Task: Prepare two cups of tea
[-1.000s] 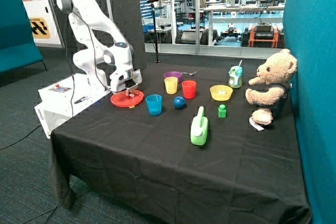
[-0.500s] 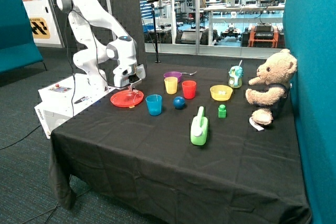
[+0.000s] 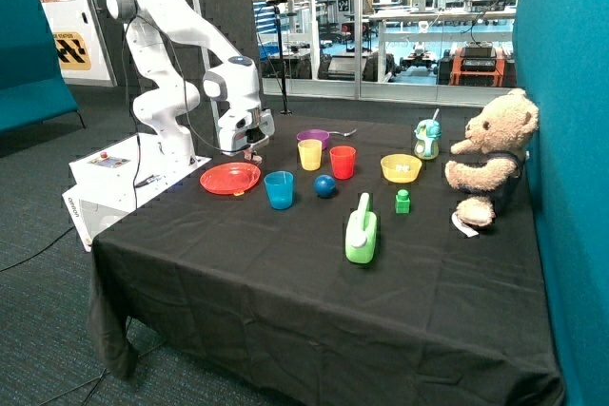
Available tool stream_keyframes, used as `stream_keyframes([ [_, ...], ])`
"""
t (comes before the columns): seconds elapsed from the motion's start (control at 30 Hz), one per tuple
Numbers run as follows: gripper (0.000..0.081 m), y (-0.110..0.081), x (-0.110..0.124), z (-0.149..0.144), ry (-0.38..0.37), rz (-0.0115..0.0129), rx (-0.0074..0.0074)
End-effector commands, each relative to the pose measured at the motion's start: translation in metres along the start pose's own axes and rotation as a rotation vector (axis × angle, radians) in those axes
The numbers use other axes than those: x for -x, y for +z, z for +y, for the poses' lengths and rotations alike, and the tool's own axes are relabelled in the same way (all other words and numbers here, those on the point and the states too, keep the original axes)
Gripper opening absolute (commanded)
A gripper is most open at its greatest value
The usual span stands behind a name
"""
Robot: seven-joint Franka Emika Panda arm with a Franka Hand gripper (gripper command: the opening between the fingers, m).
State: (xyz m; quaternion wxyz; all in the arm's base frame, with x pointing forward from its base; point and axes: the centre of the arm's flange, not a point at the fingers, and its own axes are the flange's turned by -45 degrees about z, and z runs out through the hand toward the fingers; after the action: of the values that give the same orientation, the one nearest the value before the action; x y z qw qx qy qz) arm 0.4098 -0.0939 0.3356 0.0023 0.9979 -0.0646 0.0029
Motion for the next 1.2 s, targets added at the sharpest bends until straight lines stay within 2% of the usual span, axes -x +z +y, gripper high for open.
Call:
stream_keyframes([
  [0.0, 0.0000, -0.016, -0.027, -0.009, -0.030, -0.0060, -0.0043],
  [0.17, 0.0000, -0.034, -0.045, -0.012, -0.038, -0.0060, -0.0043],
  [0.37, 0.0000, -0.047, -0.059, -0.019, -0.059, -0.0059, -0.0043],
  [0.93, 0.0000, -0.055, -0.077, -0.042, -0.116, -0.0058, -0.0045],
  [1.1, 0.0000, -0.057, -0.092, -0.059, -0.156, -0.0057, -0.0046],
  [1.17, 0.0000, -0.058, -0.097, -0.065, -0.143, -0.0058, -0.0046],
])
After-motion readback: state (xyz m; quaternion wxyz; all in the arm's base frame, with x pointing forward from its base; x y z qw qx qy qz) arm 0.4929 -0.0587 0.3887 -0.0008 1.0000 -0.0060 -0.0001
